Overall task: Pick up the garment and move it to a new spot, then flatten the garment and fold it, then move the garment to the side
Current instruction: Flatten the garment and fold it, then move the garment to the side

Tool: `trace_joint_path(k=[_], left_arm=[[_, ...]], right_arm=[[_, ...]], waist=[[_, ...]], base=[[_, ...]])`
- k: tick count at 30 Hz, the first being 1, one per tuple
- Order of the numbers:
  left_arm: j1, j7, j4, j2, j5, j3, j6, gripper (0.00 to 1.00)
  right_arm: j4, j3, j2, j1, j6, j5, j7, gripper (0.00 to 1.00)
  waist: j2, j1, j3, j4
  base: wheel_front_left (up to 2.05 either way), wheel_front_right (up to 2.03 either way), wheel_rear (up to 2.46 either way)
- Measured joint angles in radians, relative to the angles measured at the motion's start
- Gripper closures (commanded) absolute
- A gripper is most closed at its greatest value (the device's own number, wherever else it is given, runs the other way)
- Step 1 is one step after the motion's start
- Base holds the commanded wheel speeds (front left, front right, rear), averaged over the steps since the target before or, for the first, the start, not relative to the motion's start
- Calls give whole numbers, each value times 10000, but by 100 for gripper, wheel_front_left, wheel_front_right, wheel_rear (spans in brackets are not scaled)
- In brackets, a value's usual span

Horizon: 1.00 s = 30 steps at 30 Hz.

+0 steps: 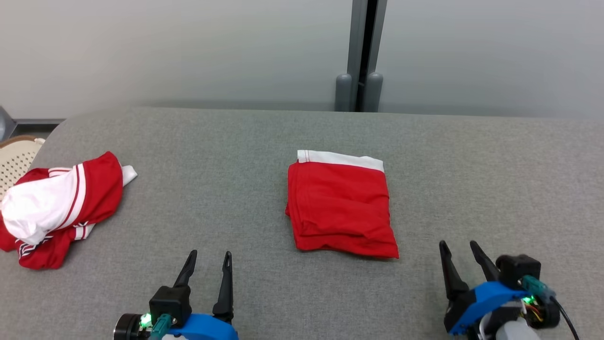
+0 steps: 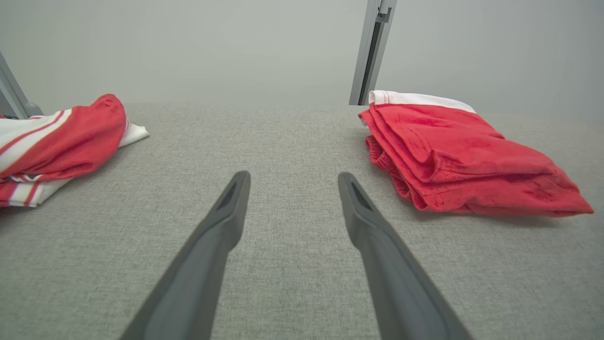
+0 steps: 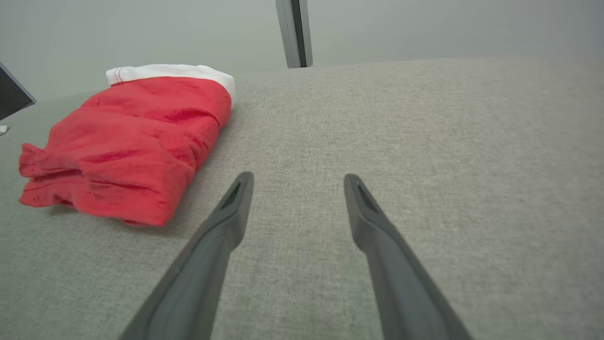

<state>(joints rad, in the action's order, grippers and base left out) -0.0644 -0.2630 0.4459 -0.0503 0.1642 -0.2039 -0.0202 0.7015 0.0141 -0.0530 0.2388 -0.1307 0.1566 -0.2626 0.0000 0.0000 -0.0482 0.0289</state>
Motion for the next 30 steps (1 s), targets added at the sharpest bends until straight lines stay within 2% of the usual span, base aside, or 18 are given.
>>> trace_joint_path(k=[6,11,14,20,21,22,23,24,30], left_arm=[[-478,0,-63,-2,134,-276,-79,0],[-815,2,10,0,393,-621,-115,0],[-917,0,21,-6,460,-694,-98,0],[-978,0,56,-6,477,-706,-69,0],[-986,0,58,-2,472,-708,-71,0],[-999,0,59,-6,470,-708,-71,0],[-1018,0,61,-6,470,-708,-77,0],[-1028,0,59,-4,470,-708,-82,0],[-1161,0,46,-4,414,-732,-144,0]], right_arm=[[721,-456,13,1499,0,468,0,0],[2052,-750,25,3373,0,405,109,0],[2917,-489,35,3901,0,27,234,0],[4184,648,33,4568,0,-853,180,0],[4328,756,31,4641,0,-876,144,16],[4483,800,31,4725,0,-907,136,60],[4602,792,25,4802,0,-949,127,86],[4742,803,25,4893,0,-924,94,100],[4838,711,63,5076,-8,-742,19,100]], waist=[[0,0,-481,293],[0,1,-1085,919],[0,1,-1351,1286],[0,1,-1834,1797],[0,2,-1889,1849],[0,2,-1939,1886],[0,1,-1981,1911],[0,1,-2018,1921],[0,2,-2019,1608]], base=[[0,0,0],[0,0,0],[0,0,0],[0,0,0],[0,0,0],[0,0,0],[0,0,0],[0,0,0],[0,0,0]])
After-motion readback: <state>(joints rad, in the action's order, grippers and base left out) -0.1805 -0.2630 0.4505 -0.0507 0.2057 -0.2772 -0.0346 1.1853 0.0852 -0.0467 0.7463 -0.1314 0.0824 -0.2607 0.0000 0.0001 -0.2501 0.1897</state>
